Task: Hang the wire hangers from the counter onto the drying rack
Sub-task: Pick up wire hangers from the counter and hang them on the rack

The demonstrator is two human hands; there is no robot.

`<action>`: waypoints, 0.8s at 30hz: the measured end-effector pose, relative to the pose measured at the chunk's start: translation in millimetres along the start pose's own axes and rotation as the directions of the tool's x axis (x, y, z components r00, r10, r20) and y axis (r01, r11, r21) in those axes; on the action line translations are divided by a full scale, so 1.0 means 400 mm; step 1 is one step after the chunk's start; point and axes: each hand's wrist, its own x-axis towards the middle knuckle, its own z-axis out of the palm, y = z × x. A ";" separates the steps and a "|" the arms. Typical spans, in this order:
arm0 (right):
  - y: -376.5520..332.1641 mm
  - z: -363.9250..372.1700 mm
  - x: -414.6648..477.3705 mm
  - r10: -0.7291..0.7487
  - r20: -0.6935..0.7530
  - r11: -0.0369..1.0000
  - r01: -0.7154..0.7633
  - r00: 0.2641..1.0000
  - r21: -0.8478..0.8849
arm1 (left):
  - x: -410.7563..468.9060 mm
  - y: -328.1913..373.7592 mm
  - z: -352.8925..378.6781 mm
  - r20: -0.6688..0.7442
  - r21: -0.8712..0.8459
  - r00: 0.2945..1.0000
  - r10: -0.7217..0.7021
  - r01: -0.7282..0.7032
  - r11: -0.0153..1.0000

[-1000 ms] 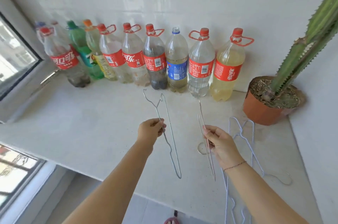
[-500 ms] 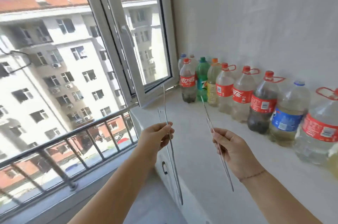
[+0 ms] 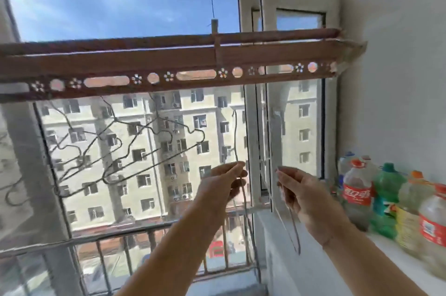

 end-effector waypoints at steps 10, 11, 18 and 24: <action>-0.150 0.212 0.199 -0.198 0.094 0.978 0.203 0.976 -0.047 | 0.142 0.178 -0.049 0.017 -0.021 0.989 0.147 -0.147 0.989; -0.155 0.219 0.214 -0.203 0.088 0.977 0.208 0.975 -0.047 | 0.156 0.185 -0.054 0.020 -0.019 0.989 0.150 -0.149 0.989; -0.147 0.231 0.293 -0.213 0.070 0.972 0.218 0.975 -0.086 | 0.247 0.194 -0.087 0.000 -0.018 0.991 0.135 -0.135 0.991; -0.137 0.236 0.342 -0.216 0.063 0.970 0.221 0.974 -0.099 | 0.301 0.198 -0.110 -0.012 -0.021 0.991 0.132 -0.133 0.991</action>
